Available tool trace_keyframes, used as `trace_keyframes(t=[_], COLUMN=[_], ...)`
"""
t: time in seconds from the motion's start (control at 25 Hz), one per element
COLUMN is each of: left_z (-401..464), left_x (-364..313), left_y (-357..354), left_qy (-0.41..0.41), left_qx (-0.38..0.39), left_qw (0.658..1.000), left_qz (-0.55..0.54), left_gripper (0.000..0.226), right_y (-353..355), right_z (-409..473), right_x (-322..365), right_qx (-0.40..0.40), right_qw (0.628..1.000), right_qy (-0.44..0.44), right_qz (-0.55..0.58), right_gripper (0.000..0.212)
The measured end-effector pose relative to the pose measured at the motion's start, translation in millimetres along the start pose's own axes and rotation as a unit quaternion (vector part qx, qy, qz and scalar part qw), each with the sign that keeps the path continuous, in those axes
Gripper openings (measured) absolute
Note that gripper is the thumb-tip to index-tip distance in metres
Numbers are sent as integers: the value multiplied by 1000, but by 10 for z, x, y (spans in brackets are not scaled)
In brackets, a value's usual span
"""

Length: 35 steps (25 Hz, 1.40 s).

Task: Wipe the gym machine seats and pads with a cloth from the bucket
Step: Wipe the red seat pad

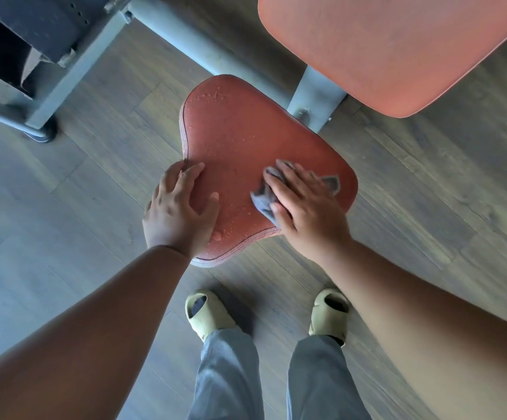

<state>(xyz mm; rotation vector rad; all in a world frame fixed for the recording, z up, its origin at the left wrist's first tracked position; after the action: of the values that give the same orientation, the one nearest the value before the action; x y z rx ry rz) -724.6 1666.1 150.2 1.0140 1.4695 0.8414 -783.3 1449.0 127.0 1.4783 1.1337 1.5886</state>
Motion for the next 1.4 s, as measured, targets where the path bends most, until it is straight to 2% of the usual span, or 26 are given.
trace_keyframes(t=[0.08,0.16,0.24,0.28,0.36,0.44,0.52,0.6,0.68,0.72,0.8,0.88,0.92,1.08,1.16,1.2,1.32,1.4], left_z=[0,-4,-3,-2,-1,-2,-5,-3,-7,-7,-8,-1,-1,-10,-14,-14,0,-9], left_x=[0,0,3,13,20,14,26,34,35,38,41,44,47,38,51,62,81,69], left_y=[-6,-10,-18,-15,-4,-4,-11,-20,-30,-27,-26,-31,-34,-21,-34,-38,-38,-43], left_qy=[0,2,4,5,3,1,5,6,1,-1,-3,0,2,4,7,6,3,1], left_qx=[-5,-9,-5,-6,-7,-5,-4,-5,-4,-4,-4,-5,-6,-14,-12,-12,-14,-13], left_qw=[1000,1000,1000,1000,1000,1000,1000,1000,1000,1000,1000,1000,1000,1000,1000,1000,1000,1000], left_qz=[6,13,11,7,3,4,6,8,5,4,2,4,6,4,2,0,-7,-7], left_gripper=[56,56,57,58,58,58,58,57,57,56,56,57,57,56,55,56,57,56], right_y=[134,141,72,16,-51,24,123,113,69,45,3,36,82,159,66,-3,-163,-67], right_z=[-47,304,670,734,535,80,-15,243,453,463,215,-92,-99,725,1247,1396,1229,860], right_x=[-363,-663,-522,-336,-41,-99,-455,-697,-488,-288,2,-81,-223,-680,-440,-243,216,59], right_qx=[-16,-40,-45,-33,-6,15,-3,-34,-55,-48,-15,5,-3,-47,-29,-26,25,28], right_qw=[999,987,973,978,997,1000,1000,991,979,984,999,1000,1000,983,976,980,1000,996], right_qy=[-38,-158,-225,-206,-77,26,-8,-132,-198,-173,-47,22,7,-179,-214,-195,-1,90], right_qz=[-2,-1,9,13,7,2,3,6,4,6,8,1,5,16,8,4,15,11], right_gripper=[47,47,54,55,52,49,49,52,55,54,50,48,48,48,47,46,51,49])
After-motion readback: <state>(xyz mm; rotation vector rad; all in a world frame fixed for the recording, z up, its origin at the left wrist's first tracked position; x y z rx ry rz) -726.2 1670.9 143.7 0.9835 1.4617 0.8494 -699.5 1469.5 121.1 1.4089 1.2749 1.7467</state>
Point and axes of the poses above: each hand's wrist, its own z-axis towards the middle knuckle, its own y-axis out of the back of the hand, x = y × z, the point moved 7 cm from there along z, towards the middle knuckle, and after that the axes turned 3 degrees about z, right-handed, at the moved point
